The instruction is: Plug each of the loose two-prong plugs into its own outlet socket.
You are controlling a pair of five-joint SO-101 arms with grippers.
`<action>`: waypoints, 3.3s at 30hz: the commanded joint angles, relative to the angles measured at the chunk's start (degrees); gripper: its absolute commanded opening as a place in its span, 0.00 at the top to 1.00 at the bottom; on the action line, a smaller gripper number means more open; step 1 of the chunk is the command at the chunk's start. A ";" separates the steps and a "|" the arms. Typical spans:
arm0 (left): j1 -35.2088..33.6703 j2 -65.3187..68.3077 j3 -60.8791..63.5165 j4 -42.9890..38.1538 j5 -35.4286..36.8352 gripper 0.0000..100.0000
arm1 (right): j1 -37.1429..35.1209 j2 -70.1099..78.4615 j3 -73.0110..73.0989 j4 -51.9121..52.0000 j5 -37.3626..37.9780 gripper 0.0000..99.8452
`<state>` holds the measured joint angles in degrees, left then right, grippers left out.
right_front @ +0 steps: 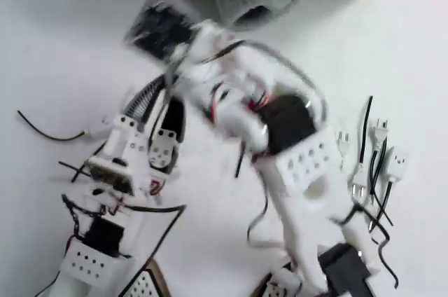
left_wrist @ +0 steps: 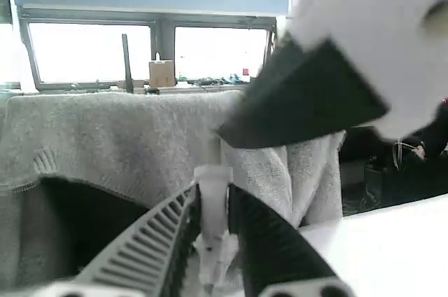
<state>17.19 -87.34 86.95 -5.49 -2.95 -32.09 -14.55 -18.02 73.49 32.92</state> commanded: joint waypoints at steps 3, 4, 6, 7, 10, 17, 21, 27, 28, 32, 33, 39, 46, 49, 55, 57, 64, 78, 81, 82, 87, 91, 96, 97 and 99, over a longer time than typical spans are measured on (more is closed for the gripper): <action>-0.22 -0.75 -1.41 -1.23 0.35 0.98 | 5.41 -0.40 2.20 -4.97 1.14 0.98; -0.22 -0.75 -1.41 -1.23 0.35 0.98 | 5.41 -0.75 2.20 -4.88 0.97 0.98; -0.22 -0.75 -1.32 -1.23 0.35 0.98 | 5.05 -1.98 1.41 -3.47 0.79 0.98; -0.22 -0.75 -1.32 -1.23 0.35 0.98 | 4.88 -3.12 1.05 -2.59 0.70 0.98; -0.22 -0.75 -1.05 -1.23 0.35 0.98 | 2.42 -7.25 0.00 0.48 0.70 0.98; -0.13 -0.75 -1.05 -1.23 0.35 0.98 | -7.43 -15.25 4.31 2.15 1.14 0.98; 0.04 -0.75 -1.05 -1.23 0.26 0.98 | -9.80 -15.25 7.38 0.40 1.14 0.98; 0.22 -0.75 -1.05 -1.23 0.35 0.98 | -7.87 -11.21 16.26 -7.78 8.35 0.98; 0.22 -0.75 -1.05 -1.23 0.35 0.98 | -7.25 -10.59 17.32 -9.27 9.05 0.98; -0.04 -0.75 -1.05 -1.23 0.35 0.98 | -2.86 -8.84 18.55 -13.32 9.14 0.98; -0.04 -0.75 -1.05 -1.23 0.35 0.98 | -1.63 -8.57 18.55 -13.76 9.14 0.98; -0.04 -0.75 -1.05 -1.23 0.35 0.98 | 3.12 -8.66 18.37 -15.78 9.14 0.98; -0.04 -0.75 -1.05 -1.23 0.35 0.98 | 4.88 -8.66 18.29 -16.40 9.49 0.98; -0.04 -0.75 -1.05 -1.23 0.35 0.98 | 6.73 -8.75 18.29 -17.10 9.41 0.98; -0.04 -0.75 -0.97 -1.23 0.35 0.98 | 8.48 -9.19 17.93 -17.89 9.14 0.98; -0.04 -0.75 -0.97 -1.14 0.35 0.98 | 8.40 -10.15 17.85 -17.80 9.14 0.98; -0.13 -0.57 -0.97 -0.88 0.35 0.98 | 8.66 -15.69 17.49 -16.57 9.14 0.98; -3.74 14.20 -17.05 17.41 0.97 0.98 | 22.64 -0.75 2.37 -16.31 -11.52 0.95; -8.13 26.07 -23.03 18.20 5.45 0.98 | 24.22 7.52 -4.92 -13.05 -20.40 0.84; -9.36 30.20 -25.58 19.60 6.59 0.98 | 24.40 10.33 -8.18 -11.21 -22.77 0.81; -11.30 48.66 -41.76 33.58 7.74 0.98 | 24.40 25.80 -25.14 -1.80 -28.48 0.79; -11.30 59.65 -51.60 42.55 7.74 0.98 | 24.22 38.90 -37.71 2.68 -33.67 0.78; -11.82 67.56 -59.25 51.43 7.56 0.98 | 24.13 52.35 -52.31 7.60 -39.65 0.74; -12.09 68.70 -61.19 54.51 7.65 0.97 | 24.13 54.46 -54.59 8.31 -40.44 0.74; -12.26 70.99 -66.02 61.27 7.65 0.97 | 24.13 57.98 -57.76 9.63 -41.85 0.74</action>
<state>5.93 -18.42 28.84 48.04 4.35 -8.18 38.55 -66.64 80.70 -5.93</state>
